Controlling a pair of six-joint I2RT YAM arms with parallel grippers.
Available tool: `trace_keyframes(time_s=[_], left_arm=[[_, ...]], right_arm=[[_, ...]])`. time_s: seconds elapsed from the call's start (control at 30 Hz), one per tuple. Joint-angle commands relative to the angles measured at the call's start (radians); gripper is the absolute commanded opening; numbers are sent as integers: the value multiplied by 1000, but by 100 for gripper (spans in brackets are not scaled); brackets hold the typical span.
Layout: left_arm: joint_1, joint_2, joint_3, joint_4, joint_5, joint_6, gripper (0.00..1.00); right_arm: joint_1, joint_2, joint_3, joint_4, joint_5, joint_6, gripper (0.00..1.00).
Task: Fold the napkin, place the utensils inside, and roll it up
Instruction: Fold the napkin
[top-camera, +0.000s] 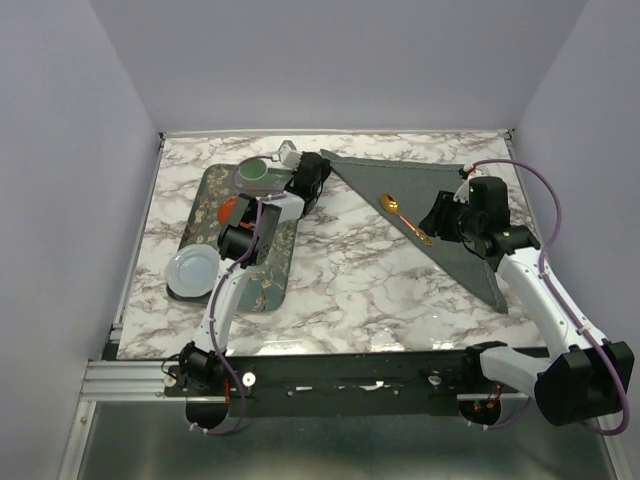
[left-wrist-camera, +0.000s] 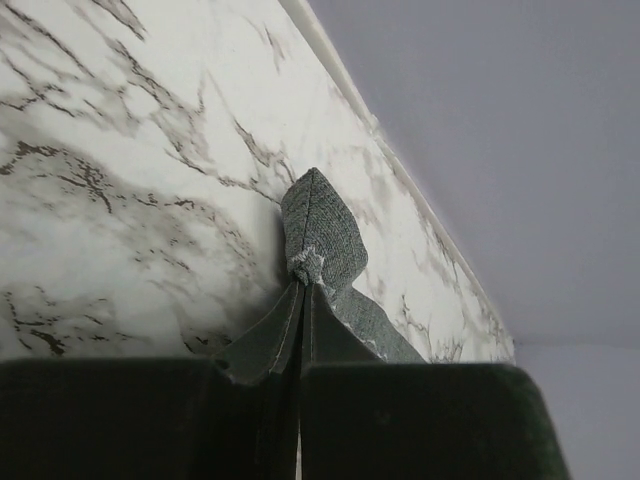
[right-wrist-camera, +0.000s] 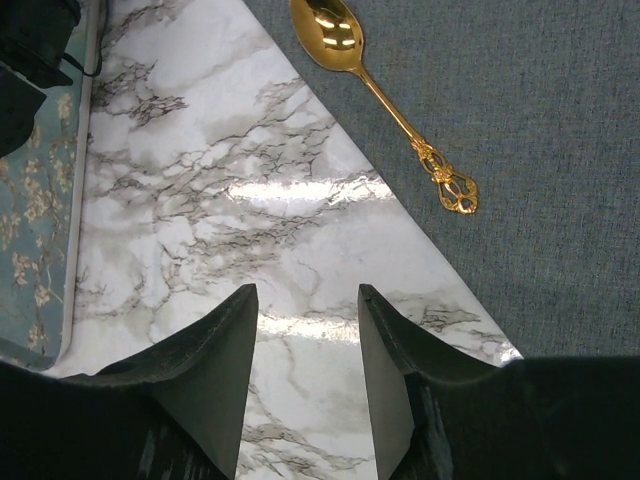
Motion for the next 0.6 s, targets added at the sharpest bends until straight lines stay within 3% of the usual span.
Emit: trace_keyframes(time_s=[0.0,0.57], left_arm=[[-16,-62,6,60,51,103,8],[-48,-111,-35,48,70,187,6]], right_arm=[[-3,-29,-16,10,-26,2,53],[-5,-40,-9,3,-19,-6,53]])
